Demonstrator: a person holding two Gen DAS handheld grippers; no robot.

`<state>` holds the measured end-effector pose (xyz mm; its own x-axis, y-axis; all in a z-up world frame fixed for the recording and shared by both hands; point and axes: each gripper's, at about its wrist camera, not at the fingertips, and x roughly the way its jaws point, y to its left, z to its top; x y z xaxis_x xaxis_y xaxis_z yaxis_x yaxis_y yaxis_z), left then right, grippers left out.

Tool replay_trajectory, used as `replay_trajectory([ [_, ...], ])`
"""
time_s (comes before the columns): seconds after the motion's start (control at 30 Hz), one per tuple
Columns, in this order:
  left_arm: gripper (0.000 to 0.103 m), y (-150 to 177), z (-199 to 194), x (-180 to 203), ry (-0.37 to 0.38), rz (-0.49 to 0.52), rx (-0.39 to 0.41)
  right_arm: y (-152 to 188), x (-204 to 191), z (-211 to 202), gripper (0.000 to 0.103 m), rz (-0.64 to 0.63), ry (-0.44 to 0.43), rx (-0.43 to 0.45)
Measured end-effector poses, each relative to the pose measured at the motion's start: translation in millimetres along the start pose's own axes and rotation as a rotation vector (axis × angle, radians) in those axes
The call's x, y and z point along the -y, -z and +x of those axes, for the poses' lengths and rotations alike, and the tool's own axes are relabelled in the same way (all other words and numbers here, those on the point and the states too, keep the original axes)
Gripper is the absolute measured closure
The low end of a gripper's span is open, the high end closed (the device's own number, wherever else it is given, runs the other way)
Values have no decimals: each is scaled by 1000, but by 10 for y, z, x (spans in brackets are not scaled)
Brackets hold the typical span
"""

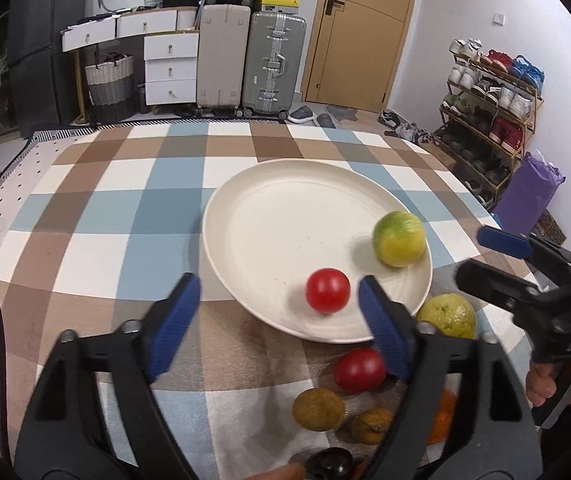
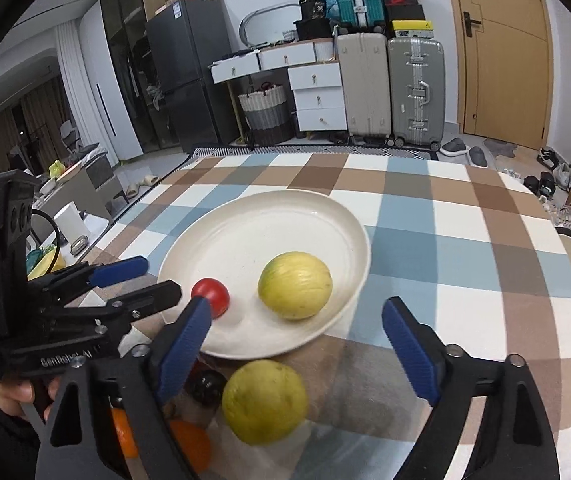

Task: Organize fruits
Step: 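Withdraw both tools from the plate and move the right tool to a green-yellow citrus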

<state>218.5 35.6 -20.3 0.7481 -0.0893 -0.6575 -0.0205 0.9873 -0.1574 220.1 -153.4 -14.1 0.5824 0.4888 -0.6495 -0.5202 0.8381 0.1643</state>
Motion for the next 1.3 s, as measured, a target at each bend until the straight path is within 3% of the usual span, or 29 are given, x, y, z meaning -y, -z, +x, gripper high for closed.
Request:
replay_trajectory([
  [0.07, 15, -3, -56, -17, 3, -3, 15, 44, 44, -64, 0, 9, -5, -4],
  [0.17, 0, 23, -115, -33, 6, -14, 22, 121, 96, -120, 0, 15, -24, -11],
  [0.67, 0, 191, -288, -11, -29, -7, 11, 289, 1, -143, 0, -46, -59, -49],
  [0.83, 0, 364, -374, 2, -24, -30, -22, 343, -20, -67, 0, -90, 0, -72],
  [1.3, 0, 800, -613, 283, -63, -17, -85, 376, -3, -27, 0, -66, -36, -117],
])
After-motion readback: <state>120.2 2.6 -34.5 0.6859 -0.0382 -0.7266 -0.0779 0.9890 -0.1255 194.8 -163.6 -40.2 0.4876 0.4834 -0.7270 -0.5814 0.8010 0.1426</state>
